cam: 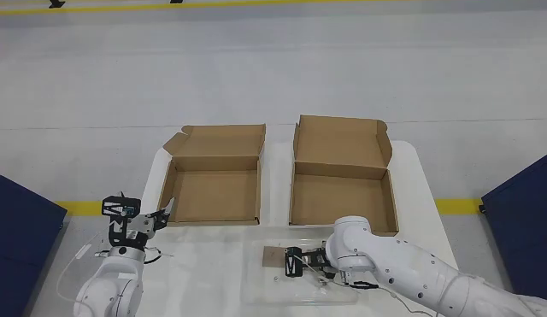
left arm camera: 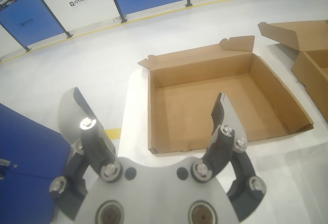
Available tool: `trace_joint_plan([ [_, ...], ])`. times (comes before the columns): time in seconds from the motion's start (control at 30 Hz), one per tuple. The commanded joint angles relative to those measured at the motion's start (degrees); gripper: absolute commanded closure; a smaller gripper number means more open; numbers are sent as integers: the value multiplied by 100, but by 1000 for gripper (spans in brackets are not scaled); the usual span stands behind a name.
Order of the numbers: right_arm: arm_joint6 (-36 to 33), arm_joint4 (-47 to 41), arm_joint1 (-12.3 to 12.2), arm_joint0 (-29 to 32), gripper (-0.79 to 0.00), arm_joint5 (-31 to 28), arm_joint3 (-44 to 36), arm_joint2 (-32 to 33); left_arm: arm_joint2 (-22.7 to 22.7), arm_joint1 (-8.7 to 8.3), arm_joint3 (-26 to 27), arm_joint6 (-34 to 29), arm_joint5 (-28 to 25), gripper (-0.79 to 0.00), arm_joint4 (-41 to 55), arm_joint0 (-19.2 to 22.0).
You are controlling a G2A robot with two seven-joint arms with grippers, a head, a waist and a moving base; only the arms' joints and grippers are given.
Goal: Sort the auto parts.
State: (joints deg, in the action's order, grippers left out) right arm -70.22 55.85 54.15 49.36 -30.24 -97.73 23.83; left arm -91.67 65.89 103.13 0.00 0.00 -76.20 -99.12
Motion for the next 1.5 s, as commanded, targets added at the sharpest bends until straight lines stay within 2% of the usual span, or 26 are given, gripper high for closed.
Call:
trace_joint_plan([
  [0.0,81,63,4,23,-292,30,13,25,0,0,0,0,0,-785,0,0],
  [0.43,210,249,-11,168,-179,32,-21,194,0,0,0,0,0,-785,0,0],
  [0.8,169,248,30,215,-154,-39,40,249,0,0,0,0,0,-785,0,0],
  [1.2,67,260,107,218,-74,-82,130,253,0,0,0,0,0,-785,0,0],
  [1.47,18,220,173,186,-71,-178,231,232,0,0,0,0,0,-785,0,0],
])
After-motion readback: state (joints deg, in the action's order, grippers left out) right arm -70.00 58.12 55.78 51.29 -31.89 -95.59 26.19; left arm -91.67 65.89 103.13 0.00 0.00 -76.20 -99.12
